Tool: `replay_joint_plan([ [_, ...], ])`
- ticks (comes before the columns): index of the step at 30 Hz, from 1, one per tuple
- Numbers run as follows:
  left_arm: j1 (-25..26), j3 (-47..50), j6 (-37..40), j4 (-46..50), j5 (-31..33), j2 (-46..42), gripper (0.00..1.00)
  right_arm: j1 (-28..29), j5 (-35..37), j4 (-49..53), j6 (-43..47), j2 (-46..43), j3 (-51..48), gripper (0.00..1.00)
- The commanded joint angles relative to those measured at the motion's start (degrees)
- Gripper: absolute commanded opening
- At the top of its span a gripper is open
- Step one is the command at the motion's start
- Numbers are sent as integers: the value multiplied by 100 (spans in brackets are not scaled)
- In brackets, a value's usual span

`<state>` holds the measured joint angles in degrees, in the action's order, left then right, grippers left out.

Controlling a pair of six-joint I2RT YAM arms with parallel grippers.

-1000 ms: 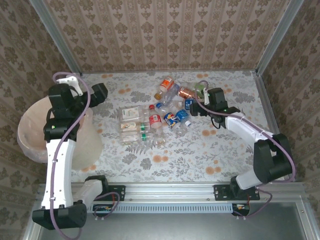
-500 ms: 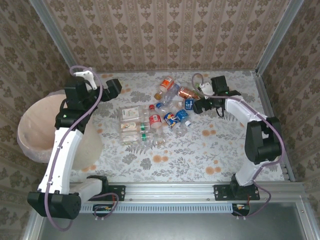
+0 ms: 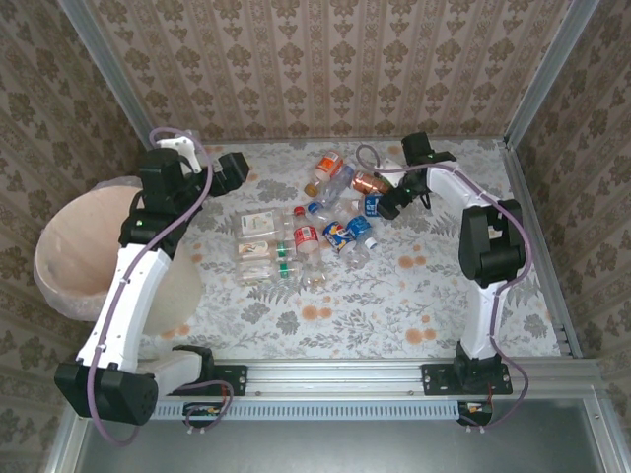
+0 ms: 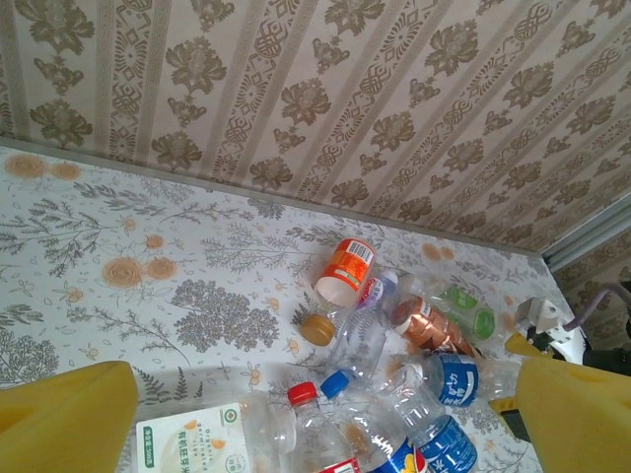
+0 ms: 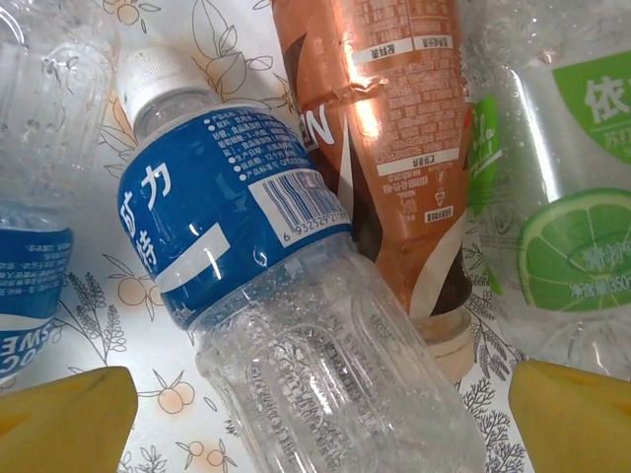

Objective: Put the plastic bottles in the bin

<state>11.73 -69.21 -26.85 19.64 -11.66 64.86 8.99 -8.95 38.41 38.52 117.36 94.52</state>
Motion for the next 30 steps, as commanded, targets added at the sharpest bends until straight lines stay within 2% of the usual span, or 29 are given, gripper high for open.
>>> replay_joint_plan([
  [1, 72, 57, -102, -184, -104, 88, 100, 48, 186, 264, 404, 258, 124, 97],
  [15, 119, 20, -86, -160, -56, 167, 100, 157, 597, 38, 534, 388, -364, 79],
  [18, 135, 22, -84, -158, -39, 168, 100, 158, 656, -109, 484, 304, -459, 68],
  [21, 143, 0, -97, -163, -16, 193, 100, 160, 699, -311, 473, -13, -729, 58],
  [30, 249, -34, -202, -365, -221, 349, 100, 162, 669, -973, -207, -1367, -1738, 47],
])
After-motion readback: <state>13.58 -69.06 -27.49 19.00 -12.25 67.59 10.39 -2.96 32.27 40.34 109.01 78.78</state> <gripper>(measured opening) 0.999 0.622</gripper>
